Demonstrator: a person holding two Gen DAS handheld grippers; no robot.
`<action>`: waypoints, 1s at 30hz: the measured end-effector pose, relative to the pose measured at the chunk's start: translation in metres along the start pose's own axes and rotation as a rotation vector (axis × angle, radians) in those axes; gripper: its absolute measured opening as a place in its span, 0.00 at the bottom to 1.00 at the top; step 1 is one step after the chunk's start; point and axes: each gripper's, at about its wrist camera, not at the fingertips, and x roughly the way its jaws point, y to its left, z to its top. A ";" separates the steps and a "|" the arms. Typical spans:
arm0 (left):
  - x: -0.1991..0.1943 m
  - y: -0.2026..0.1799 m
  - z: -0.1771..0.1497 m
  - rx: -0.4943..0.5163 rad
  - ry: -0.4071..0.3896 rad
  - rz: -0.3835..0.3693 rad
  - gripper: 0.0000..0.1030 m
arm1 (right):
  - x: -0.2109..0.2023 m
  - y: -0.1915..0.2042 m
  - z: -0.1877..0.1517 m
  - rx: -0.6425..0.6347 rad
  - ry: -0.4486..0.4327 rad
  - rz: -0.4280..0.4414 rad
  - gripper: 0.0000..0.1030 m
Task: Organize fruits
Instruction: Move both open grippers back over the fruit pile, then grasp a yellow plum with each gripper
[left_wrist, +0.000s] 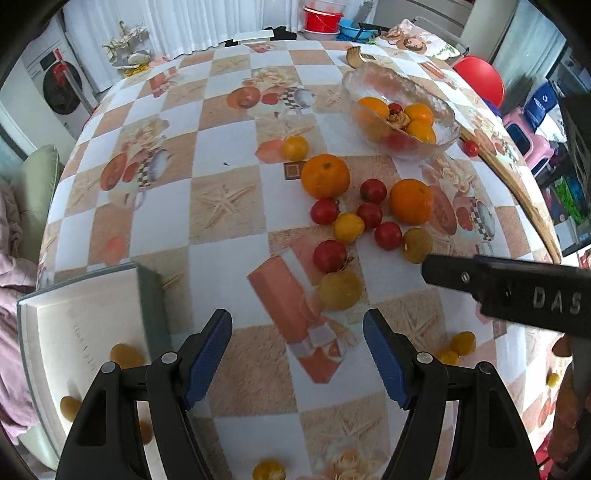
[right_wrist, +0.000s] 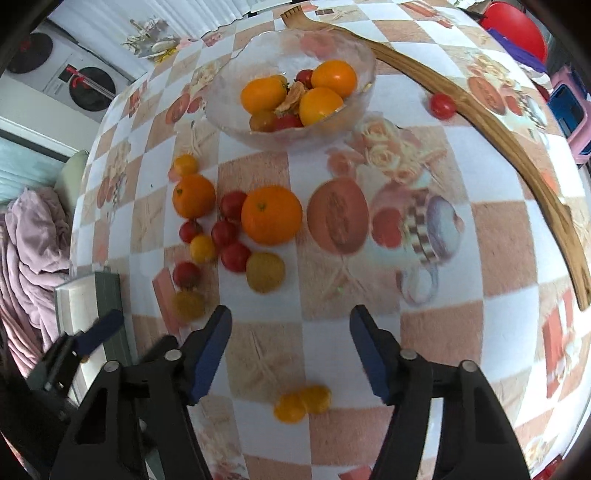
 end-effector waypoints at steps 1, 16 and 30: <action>0.003 -0.002 0.001 0.002 0.001 0.000 0.72 | 0.003 0.001 0.004 -0.003 0.005 0.008 0.62; 0.031 -0.017 0.014 0.002 0.038 0.057 0.72 | 0.018 0.015 0.020 -0.085 0.036 0.016 0.40; 0.026 -0.018 0.015 0.012 0.039 -0.015 0.29 | 0.001 -0.001 0.010 -0.028 0.023 0.072 0.26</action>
